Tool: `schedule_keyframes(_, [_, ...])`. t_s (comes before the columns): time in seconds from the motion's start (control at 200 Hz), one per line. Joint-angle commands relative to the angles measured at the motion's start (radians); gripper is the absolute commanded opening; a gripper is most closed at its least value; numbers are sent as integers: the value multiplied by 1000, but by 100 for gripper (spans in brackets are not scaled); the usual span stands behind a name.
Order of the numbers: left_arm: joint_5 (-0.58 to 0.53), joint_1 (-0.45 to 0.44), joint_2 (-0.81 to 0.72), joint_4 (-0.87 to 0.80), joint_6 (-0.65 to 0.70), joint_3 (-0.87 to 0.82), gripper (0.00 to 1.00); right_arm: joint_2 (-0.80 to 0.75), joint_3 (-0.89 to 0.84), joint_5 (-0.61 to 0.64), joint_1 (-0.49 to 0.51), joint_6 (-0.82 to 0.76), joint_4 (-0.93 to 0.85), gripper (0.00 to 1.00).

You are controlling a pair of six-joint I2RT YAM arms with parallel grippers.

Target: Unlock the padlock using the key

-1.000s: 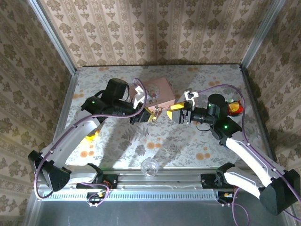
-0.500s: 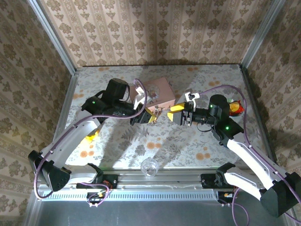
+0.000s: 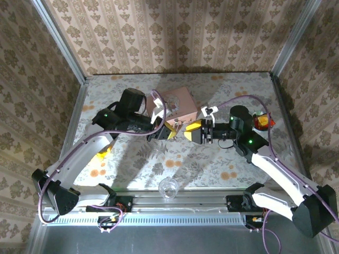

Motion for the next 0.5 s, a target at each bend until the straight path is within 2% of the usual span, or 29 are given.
schedule_keyframes(0.0, [39,-4,5,40,-9,-16,0,26,39,-41,35,10,45,50])
schedule_keyframes(0.225, [37,-5,7,65,-37,-21,0,52,33,-13,72,27,115,47])
schedule_keyframes(0.49, [31,-6,9,69,-50,-20,0,85,71,84,110,-31,21,47])
